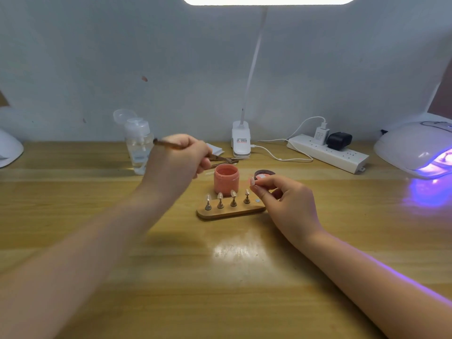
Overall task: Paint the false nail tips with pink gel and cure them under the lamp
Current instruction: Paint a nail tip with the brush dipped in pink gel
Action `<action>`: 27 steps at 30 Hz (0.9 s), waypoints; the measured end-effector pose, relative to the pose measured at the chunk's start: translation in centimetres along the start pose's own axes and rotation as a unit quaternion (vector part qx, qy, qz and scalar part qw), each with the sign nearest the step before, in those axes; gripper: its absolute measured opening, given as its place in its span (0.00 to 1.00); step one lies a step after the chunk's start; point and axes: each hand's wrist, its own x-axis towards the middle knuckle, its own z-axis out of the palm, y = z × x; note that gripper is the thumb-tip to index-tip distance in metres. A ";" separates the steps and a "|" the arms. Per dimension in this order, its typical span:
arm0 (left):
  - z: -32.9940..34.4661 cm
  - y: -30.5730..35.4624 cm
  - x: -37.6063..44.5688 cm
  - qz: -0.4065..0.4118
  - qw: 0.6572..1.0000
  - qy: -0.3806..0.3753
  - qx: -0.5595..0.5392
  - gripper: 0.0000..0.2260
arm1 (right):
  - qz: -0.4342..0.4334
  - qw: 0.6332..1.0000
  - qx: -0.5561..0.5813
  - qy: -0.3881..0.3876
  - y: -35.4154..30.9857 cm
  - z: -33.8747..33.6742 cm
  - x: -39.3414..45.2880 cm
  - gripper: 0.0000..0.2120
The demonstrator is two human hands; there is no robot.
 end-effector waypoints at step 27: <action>-1.9 -2.8 5.4 -0.287 0.954 -0.058 -0.067 0.07 | -0.016 1.000 -0.002 -0.009 0.3 0.2 0.2 0.06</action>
